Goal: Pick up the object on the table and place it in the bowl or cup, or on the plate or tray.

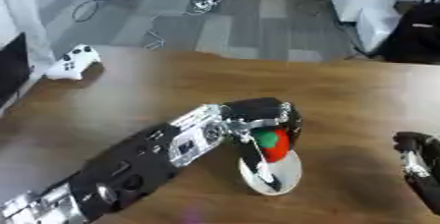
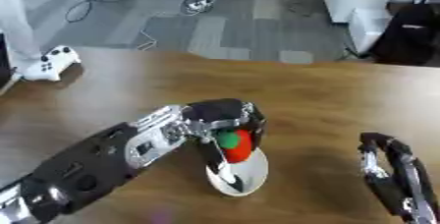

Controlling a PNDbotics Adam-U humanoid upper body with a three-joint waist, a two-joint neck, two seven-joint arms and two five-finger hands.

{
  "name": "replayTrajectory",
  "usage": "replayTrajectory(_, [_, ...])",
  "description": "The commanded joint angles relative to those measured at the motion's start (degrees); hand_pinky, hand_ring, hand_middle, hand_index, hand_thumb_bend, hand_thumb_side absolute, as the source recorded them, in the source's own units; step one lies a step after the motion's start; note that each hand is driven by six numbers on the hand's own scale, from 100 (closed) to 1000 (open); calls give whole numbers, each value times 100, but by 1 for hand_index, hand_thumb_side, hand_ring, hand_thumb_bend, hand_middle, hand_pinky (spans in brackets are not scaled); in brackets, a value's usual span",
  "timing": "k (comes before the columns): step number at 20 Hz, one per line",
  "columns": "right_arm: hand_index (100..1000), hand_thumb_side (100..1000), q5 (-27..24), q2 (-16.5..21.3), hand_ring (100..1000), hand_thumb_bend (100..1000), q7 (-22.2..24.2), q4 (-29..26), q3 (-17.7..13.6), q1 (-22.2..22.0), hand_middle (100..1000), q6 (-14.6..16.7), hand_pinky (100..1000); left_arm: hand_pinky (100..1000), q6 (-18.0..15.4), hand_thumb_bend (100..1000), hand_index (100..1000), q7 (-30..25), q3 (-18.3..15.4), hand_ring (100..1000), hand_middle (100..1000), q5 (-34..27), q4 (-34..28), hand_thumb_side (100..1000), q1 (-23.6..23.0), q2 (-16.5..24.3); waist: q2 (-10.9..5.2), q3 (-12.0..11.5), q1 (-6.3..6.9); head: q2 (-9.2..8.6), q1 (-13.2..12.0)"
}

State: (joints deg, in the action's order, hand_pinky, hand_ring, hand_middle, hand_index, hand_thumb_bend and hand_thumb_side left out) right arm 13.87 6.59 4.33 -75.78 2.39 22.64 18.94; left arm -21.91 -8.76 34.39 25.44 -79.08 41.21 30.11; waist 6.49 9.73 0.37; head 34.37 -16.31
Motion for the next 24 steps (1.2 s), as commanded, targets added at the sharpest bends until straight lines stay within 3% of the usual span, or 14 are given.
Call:
replayTrajectory(1, [711,406,31,41,737,100,0,-78,-5,146,514,3,899,879,-92,901,574,38,-57,514,575,13,-96,463,115,31,-75,-10,-7,-56,26])
replayTrajectory(2, [711,406,33,40,737,100,0,-78,-5,147,514,4,899,879,-115,901,574,49,-57,514,575,1,-92,463,115,31,-74,-12,-6,-57,25])
replayTrajectory(3, [710,406,35,40,737,100,0,-77,-5,147,514,4,899,887,-141,941,624,55,-55,553,633,-13,-88,532,114,30,-74,-13,-5,-56,26])
replayTrajectory(5, [710,406,36,44,737,100,-2,-75,-6,145,514,3,899,891,-188,964,649,59,-56,580,672,-38,-76,579,110,32,-73,-15,-3,-51,29])
replayTrajectory(14, [710,404,18,47,737,100,-14,-91,-17,114,513,-6,899,898,-247,985,655,99,-82,582,687,-50,-33,636,92,36,-80,-10,-4,-40,27])
replayTrajectory(18, [710,404,15,47,737,100,-19,-101,-20,105,513,-9,899,889,-240,972,642,142,-141,552,650,-1,-112,637,71,106,-85,-2,2,-35,18])
replayTrajectory(19, [710,408,14,50,737,100,-21,-106,-22,103,513,-9,899,858,-226,887,614,170,-174,505,597,14,-179,669,52,167,-86,-3,7,-34,16])
replayTrajectory(20, [710,404,12,61,737,100,-28,-114,-30,97,513,-11,899,842,-193,919,593,227,-235,479,572,6,-310,618,12,288,-85,-11,18,-34,21])
replayTrajectory(24, [710,401,-9,125,737,100,-64,-147,-68,50,512,-36,900,804,164,940,569,550,-541,401,507,-318,-1149,619,-263,841,-68,-112,72,-63,88])
